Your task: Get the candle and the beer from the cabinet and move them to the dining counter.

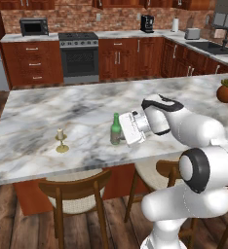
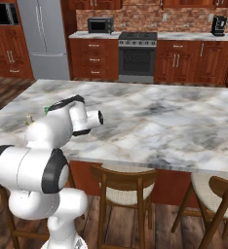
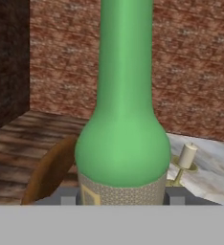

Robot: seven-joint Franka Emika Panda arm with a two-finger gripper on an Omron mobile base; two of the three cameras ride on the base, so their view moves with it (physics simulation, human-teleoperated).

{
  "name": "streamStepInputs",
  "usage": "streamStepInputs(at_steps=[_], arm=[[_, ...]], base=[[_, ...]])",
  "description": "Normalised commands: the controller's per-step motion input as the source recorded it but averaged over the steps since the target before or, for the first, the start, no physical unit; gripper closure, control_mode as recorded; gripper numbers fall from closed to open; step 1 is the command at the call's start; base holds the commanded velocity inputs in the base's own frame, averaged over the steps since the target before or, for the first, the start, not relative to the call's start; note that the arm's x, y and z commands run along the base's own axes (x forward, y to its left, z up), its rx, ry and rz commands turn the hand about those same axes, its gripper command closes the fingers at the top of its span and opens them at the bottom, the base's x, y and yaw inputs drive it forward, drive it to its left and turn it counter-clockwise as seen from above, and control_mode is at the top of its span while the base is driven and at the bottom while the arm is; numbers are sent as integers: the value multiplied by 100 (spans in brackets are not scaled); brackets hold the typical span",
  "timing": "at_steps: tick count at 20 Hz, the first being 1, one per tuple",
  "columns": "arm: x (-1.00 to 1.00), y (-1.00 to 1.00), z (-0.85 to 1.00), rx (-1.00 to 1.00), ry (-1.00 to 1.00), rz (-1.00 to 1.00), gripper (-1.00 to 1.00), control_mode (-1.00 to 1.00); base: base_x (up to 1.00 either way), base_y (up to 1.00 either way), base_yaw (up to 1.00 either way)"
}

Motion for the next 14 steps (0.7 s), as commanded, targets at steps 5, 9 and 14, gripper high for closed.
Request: streamStepInputs(at_steps=[5,9,14], arm=[[26,25,-16,-5,0,0,100,-100],[23,26,-19,-3,0,0,100,-100],[23,25,-21,0,0,0,100,-100]], base=[[0,0,0],[0,0,0],[0,0,0]])
